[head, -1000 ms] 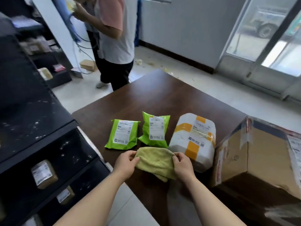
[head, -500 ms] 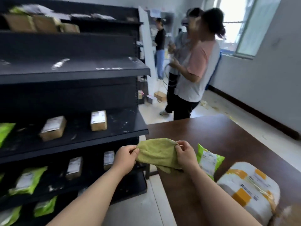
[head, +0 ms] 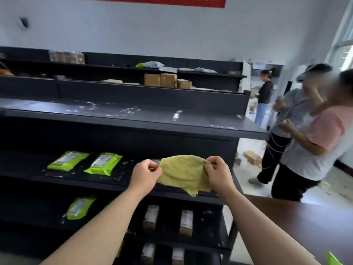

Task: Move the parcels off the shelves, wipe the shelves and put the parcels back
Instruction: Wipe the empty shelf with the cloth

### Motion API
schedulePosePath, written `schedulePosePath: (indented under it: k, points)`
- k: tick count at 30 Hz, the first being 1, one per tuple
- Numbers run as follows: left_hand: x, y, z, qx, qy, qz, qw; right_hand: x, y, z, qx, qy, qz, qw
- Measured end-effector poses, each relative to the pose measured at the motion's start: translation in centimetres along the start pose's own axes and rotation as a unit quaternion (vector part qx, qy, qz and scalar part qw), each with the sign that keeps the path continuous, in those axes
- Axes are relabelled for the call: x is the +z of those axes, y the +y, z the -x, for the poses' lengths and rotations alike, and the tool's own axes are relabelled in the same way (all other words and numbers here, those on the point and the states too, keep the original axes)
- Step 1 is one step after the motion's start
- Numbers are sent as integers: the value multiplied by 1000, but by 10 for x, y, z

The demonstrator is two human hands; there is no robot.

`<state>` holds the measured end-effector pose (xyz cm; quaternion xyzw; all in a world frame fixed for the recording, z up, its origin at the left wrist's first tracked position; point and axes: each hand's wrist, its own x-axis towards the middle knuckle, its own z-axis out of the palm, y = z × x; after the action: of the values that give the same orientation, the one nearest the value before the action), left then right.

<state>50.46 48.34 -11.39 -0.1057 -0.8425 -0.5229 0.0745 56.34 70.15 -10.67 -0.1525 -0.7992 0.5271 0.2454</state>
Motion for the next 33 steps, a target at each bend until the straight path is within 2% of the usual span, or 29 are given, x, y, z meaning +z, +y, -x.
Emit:
schedulePosePath:
  k: [4, 12, 16, 20, 25, 33]
  points:
    - [-68, -12, -33, 14, 38, -17, 999, 70, -46, -21, -29, -32, 8, 999]
    - [-206, -49, -103, 2, 91, 49, 995, 201, -137, -49, -102, -77, -7, 992]
    - [-267, -67, -135, 3, 117, 31, 993, 264, -181, -54, -143, -123, 3, 982]
    - [-308, -78, -156, -6, 121, 50, 991, 305, -209, -59, -138, -154, -8, 978]
    - [-350, -93, -189, -17, 126, 82, 988, 355, -240, -77, -183, -190, 23, 964]
    - [-379, -116, -253, -12, 189, 54, 980, 424, -267, -129, -236, -196, 93, 947]
